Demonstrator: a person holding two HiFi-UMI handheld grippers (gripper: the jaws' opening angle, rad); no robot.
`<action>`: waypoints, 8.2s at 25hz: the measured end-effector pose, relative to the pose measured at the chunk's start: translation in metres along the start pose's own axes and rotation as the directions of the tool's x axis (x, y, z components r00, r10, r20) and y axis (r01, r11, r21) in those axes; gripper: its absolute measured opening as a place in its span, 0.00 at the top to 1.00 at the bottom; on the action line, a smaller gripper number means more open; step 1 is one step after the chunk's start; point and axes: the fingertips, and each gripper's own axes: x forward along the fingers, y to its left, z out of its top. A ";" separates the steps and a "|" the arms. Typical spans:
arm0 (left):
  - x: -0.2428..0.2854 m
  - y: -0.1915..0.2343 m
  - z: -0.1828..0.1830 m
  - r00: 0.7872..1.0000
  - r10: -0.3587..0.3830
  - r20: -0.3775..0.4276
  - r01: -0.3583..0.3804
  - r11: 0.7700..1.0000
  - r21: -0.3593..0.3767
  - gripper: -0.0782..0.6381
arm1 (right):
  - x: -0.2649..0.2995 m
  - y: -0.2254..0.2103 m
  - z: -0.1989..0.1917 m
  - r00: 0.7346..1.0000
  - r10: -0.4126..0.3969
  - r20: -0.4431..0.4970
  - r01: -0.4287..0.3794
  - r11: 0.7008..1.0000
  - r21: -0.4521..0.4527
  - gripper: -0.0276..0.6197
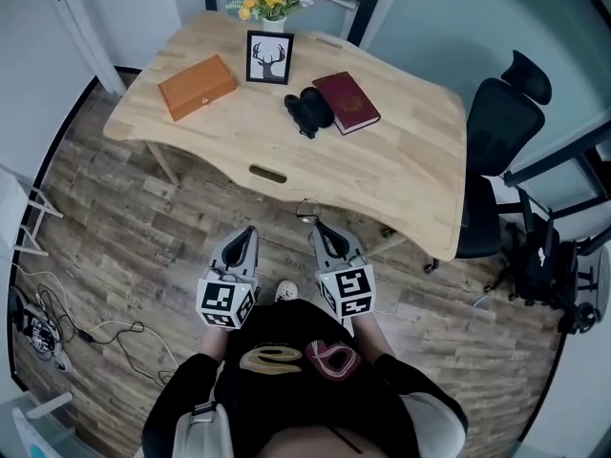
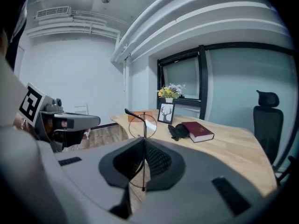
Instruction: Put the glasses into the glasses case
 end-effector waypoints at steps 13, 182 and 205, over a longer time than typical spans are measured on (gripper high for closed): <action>0.039 -0.014 -0.002 1.000 0.003 -0.013 -0.003 1.000 -0.009 0.87 | 0.007 -0.041 -0.005 1.000 0.002 -0.010 -0.001 1.000 0.016 0.93; 0.269 0.211 0.060 0.977 0.160 -0.144 -0.166 0.986 -0.034 0.87 | 0.392 -0.217 0.010 0.895 0.115 -0.430 -0.003 0.968 0.253 0.67; 0.289 0.182 0.092 0.997 -0.046 -0.059 0.045 0.999 -0.012 0.87 | 0.305 -0.207 0.077 0.983 -0.054 -0.174 0.115 0.923 0.367 0.61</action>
